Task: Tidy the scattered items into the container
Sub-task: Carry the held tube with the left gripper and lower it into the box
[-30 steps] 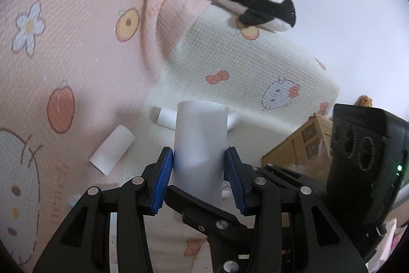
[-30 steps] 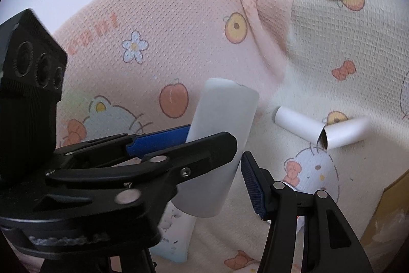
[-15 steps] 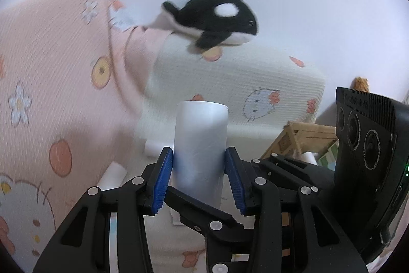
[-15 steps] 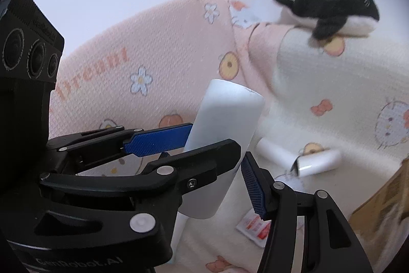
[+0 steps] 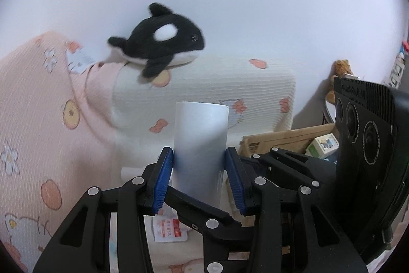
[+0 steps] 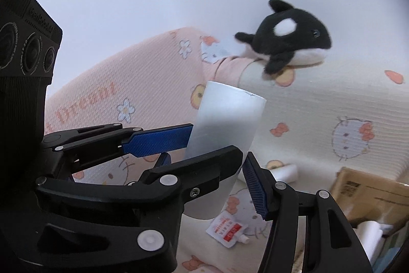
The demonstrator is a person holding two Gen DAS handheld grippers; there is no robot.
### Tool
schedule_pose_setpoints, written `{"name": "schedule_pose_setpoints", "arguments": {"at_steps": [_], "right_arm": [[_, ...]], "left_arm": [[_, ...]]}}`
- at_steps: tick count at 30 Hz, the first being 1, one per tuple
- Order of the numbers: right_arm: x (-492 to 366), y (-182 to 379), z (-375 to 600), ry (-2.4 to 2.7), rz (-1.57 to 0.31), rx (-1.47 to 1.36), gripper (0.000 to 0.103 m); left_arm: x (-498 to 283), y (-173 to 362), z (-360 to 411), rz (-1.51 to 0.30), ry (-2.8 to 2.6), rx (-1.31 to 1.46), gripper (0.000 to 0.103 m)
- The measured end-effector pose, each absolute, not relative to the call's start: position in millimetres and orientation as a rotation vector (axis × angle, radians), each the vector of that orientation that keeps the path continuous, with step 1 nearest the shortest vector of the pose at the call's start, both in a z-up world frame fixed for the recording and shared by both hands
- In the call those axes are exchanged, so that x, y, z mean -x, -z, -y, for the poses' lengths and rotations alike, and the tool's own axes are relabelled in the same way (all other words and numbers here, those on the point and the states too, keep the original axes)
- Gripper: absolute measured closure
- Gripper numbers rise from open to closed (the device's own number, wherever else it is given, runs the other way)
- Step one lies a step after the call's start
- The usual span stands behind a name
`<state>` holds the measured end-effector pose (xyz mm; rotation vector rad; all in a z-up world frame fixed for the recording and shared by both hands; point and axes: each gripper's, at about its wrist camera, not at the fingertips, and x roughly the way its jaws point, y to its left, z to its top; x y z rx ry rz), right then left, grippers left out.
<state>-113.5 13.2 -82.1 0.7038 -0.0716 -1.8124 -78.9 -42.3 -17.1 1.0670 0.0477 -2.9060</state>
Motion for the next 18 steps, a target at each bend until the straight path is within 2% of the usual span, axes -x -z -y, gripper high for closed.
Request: {"name": "schedule_pose_setpoints", "arguments": {"at_steps": [6, 11, 18], "right_arm": [[127, 73, -35, 1.855, 0.076, -0.703, 0.047], [134, 77, -54, 1.886, 0.028, -0.747, 0.047], [147, 87, -90, 1.944, 0.03, -0.787, 0.047]], "left_arm": [[92, 10, 19, -0.022, 2.927, -1.107, 0.057], [101, 19, 1, -0.07, 2.955, -1.206, 0.057], [115, 26, -36, -0.022, 2.979, -1.313, 0.057]]}}
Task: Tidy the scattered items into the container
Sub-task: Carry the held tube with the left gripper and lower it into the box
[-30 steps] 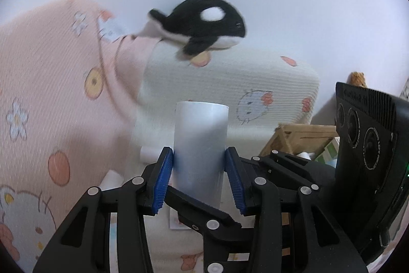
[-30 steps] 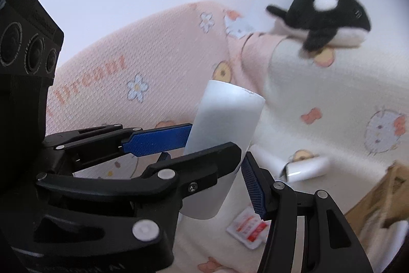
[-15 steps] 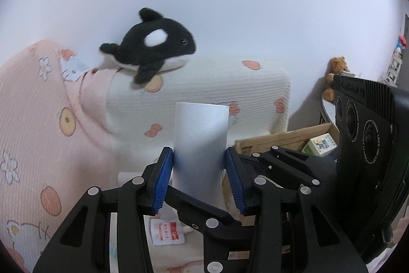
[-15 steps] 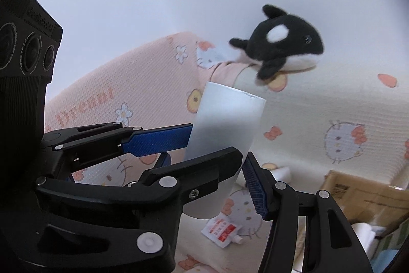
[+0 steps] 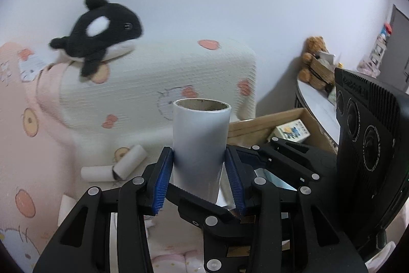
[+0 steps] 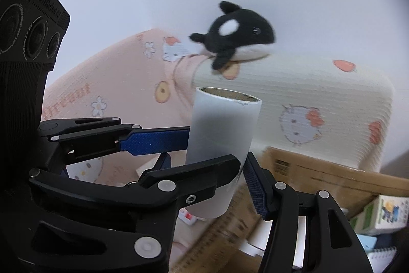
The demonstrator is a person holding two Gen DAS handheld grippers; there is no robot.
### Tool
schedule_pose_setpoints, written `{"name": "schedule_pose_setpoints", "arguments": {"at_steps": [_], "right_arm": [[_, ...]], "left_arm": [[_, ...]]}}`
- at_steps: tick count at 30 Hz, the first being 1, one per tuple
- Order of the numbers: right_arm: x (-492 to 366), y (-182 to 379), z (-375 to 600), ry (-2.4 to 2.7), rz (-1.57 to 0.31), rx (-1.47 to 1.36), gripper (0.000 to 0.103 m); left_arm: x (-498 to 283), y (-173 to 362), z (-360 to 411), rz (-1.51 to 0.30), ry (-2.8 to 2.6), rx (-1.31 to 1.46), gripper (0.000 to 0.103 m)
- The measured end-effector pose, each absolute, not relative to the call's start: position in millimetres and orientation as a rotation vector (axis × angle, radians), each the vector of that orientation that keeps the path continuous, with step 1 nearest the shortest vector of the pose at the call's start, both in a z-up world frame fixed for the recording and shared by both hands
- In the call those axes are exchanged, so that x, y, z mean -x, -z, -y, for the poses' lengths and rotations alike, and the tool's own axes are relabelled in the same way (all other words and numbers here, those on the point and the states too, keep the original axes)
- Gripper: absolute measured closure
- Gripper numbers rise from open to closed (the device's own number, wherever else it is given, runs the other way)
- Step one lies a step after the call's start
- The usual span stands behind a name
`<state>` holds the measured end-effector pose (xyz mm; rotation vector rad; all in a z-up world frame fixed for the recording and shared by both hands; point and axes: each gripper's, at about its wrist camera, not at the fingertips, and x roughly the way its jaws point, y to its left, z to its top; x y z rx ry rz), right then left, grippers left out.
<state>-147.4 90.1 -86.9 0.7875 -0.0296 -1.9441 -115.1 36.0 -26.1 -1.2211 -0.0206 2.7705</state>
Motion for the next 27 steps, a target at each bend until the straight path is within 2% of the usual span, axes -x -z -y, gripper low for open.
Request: {"name": "schedule_pose_setpoints", "arguments": {"at_steps": [11, 27], "right_arm": [[169, 100, -128, 2.016, -0.033, -0.888, 0.047], [202, 151, -137, 1.862, -0.04, -1.169, 0.047]], "left_arm": [[142, 46, -80, -0.019, -2.6, 1.35, 0.057], [185, 105, -79, 0.205, -2.352, 1.713, 0.057]]}}
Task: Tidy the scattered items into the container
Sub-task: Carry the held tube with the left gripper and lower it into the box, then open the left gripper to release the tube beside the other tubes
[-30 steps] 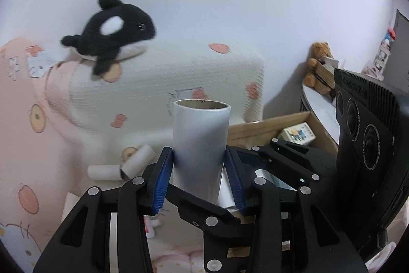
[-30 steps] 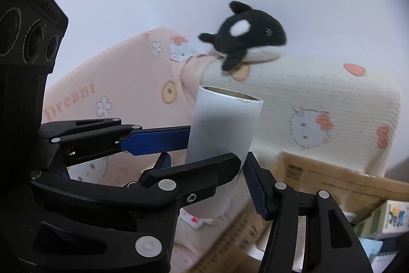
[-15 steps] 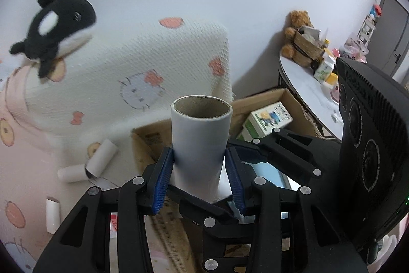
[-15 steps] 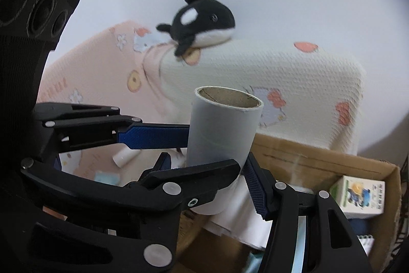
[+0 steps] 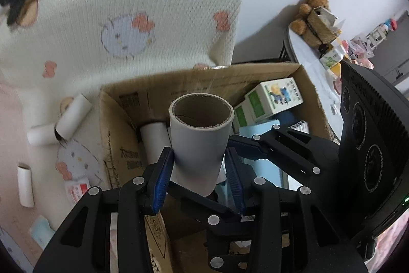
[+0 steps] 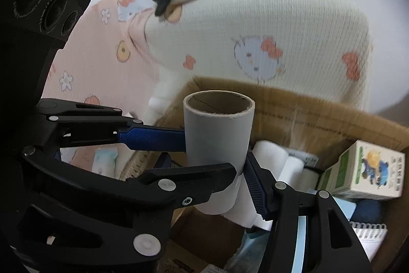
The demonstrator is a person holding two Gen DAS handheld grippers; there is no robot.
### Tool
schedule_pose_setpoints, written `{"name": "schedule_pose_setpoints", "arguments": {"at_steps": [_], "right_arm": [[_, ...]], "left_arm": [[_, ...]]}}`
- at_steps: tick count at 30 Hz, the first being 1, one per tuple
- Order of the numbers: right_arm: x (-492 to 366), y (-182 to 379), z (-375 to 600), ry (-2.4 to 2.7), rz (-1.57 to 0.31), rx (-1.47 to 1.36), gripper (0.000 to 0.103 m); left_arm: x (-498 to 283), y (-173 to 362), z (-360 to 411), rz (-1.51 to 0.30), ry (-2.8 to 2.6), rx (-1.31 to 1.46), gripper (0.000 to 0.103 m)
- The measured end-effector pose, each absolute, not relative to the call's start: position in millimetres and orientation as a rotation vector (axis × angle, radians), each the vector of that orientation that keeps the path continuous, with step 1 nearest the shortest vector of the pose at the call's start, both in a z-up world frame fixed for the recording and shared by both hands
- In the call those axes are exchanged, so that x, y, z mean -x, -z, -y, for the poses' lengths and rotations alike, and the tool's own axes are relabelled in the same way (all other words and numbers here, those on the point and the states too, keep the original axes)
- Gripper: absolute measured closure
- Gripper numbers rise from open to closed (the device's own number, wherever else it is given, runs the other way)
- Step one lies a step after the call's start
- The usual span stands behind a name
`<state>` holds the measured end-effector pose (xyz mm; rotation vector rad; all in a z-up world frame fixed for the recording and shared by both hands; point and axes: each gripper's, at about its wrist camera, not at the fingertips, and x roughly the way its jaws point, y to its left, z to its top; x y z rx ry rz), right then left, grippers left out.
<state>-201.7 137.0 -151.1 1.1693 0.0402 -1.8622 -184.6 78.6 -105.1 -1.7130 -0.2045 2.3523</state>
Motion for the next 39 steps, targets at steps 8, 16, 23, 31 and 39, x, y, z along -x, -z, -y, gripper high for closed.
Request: {"name": "schedule_pose_setpoints", "arguments": {"at_steps": [8, 16, 23, 31, 39], "right_arm": [[211, 169, -136, 1.797, -0.009, -1.263, 0.048], [219, 170, -129, 1.761, 0.003, -1.307, 0.048], [216, 159, -125, 1.823, -0.168, -1.296, 0.048], [221, 168, -144, 1.811, -0.132, -1.36, 0.048], [217, 167, -157, 1.818, -0.16, -1.383, 0.048]], "left_arm": [[193, 119, -76, 0.274, -2.315, 1.797, 0.058], [205, 134, -74, 0.275, -2.315, 1.947, 0.058], [215, 143, -72, 0.299, -2.299, 2.032, 0.058], [228, 151, -77, 0.281, -2.251, 2.188, 0.058], [231, 146, -78, 0.34, -2.247, 2.197, 0.058]]}}
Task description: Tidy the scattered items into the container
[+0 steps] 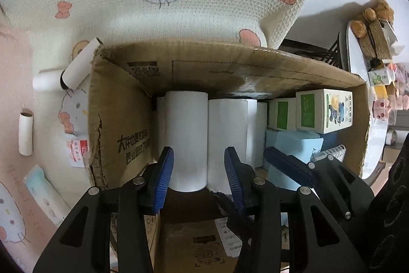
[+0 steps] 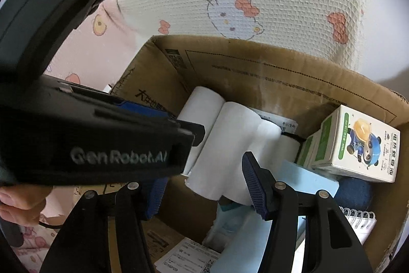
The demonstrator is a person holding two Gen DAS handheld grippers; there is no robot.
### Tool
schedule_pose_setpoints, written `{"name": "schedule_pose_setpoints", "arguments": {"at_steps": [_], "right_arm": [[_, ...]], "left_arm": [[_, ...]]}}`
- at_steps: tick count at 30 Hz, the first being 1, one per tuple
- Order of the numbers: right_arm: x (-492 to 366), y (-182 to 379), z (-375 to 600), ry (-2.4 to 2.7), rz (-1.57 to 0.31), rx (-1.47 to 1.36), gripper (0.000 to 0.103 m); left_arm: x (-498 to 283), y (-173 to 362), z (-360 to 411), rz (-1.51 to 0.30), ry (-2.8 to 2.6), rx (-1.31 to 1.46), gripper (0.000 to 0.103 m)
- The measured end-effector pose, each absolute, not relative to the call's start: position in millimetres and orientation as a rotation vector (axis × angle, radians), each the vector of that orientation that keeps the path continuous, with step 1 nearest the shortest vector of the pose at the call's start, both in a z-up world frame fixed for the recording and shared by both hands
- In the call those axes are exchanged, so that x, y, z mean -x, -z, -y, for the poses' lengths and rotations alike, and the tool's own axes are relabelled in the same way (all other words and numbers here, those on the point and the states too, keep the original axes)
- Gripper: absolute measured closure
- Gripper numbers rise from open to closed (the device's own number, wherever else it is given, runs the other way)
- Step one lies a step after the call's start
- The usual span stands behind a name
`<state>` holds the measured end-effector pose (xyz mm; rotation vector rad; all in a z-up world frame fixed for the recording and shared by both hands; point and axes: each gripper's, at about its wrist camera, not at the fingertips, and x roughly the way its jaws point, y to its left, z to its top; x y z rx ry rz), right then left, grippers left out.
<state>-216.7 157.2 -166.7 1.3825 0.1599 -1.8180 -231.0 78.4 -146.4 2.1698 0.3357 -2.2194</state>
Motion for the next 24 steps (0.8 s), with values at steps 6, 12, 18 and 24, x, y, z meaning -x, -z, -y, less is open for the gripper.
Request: {"name": "schedule_pose_setpoints", "arguments": {"at_steps": [6, 12, 18, 24], "right_arm": [[212, 167, -159, 1.825, -0.189, -1.394, 0.048], [208, 160, -172, 1.932, -0.147, -1.457, 0.047], [192, 130, -187, 2.045, -0.04, -1.345, 0.044], [170, 100, -176, 2.184, -0.093, -1.209, 0.038]], "left_arm": [[225, 141, -90, -0.215, 2.302, -2.134, 0.077], [209, 120, -93, -0.055, 2.51, -1.959, 0.083], [181, 93, -83, -0.042, 2.715, -1.779, 0.083], [143, 66, -60, -0.057, 2.862, -1.617, 0.083]]}}
